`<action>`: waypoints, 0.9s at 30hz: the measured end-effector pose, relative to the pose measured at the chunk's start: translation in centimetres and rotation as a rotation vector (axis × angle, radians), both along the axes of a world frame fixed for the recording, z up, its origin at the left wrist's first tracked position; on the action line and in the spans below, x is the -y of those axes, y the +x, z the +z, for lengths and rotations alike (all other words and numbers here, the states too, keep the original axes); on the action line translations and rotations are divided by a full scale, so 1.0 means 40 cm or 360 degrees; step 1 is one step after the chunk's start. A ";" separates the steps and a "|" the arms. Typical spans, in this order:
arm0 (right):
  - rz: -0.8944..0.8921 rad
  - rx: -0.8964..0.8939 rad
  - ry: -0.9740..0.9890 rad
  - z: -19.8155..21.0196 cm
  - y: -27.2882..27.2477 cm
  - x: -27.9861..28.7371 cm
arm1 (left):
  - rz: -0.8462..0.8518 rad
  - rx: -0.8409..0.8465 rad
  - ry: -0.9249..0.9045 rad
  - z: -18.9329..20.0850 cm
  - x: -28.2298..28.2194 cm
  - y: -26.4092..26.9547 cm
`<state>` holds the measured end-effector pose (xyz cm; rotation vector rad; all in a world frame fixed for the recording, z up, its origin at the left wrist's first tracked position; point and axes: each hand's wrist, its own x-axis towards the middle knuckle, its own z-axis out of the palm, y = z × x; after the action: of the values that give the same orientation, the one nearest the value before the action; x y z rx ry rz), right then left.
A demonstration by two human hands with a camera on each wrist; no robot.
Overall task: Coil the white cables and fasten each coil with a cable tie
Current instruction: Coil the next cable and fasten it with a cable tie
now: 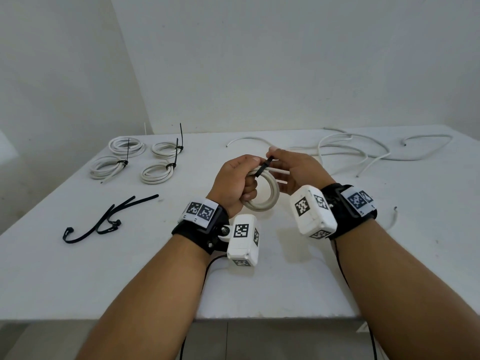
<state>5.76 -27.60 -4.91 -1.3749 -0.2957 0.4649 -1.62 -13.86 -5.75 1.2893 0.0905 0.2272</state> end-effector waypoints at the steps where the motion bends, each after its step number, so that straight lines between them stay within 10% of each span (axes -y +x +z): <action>1: 0.0001 -0.0046 0.0077 0.001 -0.001 0.004 | 0.0013 0.0007 -0.0006 -0.001 0.005 0.001; 27: -0.0538 0.0384 -0.0126 0.005 0.006 -0.006 | -0.0357 -0.0220 -0.0035 -0.002 0.009 0.015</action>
<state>6.00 -27.38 -4.70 -1.5257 -0.2360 0.0302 -1.03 -14.22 -5.85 1.2813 0.0654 -0.0555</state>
